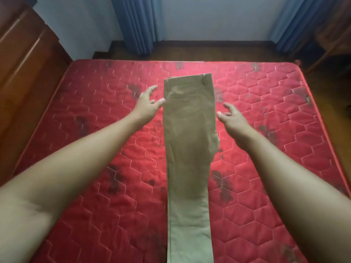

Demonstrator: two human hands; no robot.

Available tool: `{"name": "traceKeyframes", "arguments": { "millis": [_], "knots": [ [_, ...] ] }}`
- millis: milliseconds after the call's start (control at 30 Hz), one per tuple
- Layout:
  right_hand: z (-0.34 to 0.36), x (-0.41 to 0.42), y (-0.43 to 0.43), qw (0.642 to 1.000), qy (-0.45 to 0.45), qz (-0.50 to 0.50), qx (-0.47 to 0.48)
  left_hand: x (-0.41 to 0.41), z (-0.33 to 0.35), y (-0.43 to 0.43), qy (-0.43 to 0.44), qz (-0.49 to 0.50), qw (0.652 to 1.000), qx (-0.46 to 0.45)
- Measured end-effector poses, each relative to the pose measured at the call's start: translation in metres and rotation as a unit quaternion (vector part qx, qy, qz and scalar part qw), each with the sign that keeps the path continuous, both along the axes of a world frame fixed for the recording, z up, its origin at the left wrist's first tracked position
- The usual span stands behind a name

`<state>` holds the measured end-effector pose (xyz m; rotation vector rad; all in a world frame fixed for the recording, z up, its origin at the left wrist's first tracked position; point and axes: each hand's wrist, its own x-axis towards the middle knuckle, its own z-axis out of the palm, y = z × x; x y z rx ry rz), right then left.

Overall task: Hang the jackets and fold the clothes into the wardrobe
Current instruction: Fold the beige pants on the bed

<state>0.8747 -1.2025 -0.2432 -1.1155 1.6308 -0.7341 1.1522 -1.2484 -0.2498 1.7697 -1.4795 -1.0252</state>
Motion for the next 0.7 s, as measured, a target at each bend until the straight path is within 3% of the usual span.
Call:
{"name": "traceKeyframes", "arguments": {
  "millis": [100, 267, 600, 700],
  "knots": [
    [-0.095, -0.015, 0.066, 0.990, 0.076, 0.030, 0.117, 0.004, -0.103, 0.071, -0.024, -0.027, 0.990, 0.135],
    [-0.198, -0.025, 0.165, 0.967, 0.070, 0.031, 0.242, -0.003, -0.223, 0.193, -0.017, -0.045, 0.948, 0.315],
    [-0.327, -0.019, 0.258, 0.953, 0.054, 0.047, 0.293, -0.030, -0.337, 0.309, 0.026, 0.053, 0.920, 0.388],
    [-0.363, -0.022, 0.294, 0.945, 0.009, 0.023, 0.326, -0.039, -0.361, 0.339, 0.068, 0.099, 0.905, 0.408]
  ]
}}
